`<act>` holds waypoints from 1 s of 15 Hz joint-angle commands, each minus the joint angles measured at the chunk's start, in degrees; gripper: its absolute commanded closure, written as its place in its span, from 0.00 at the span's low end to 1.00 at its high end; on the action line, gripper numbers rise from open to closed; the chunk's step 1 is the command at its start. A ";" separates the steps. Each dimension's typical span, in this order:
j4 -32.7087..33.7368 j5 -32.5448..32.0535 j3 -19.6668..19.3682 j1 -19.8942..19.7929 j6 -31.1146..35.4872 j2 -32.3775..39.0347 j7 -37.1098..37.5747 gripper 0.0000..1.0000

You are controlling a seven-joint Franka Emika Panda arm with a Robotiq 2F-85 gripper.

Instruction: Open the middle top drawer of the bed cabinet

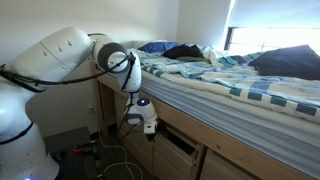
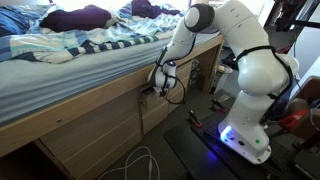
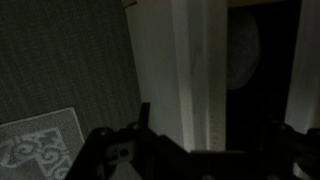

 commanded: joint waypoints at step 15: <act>-7.03 2.71 -1.63 2.32 -0.13 -3.56 0.10 0.87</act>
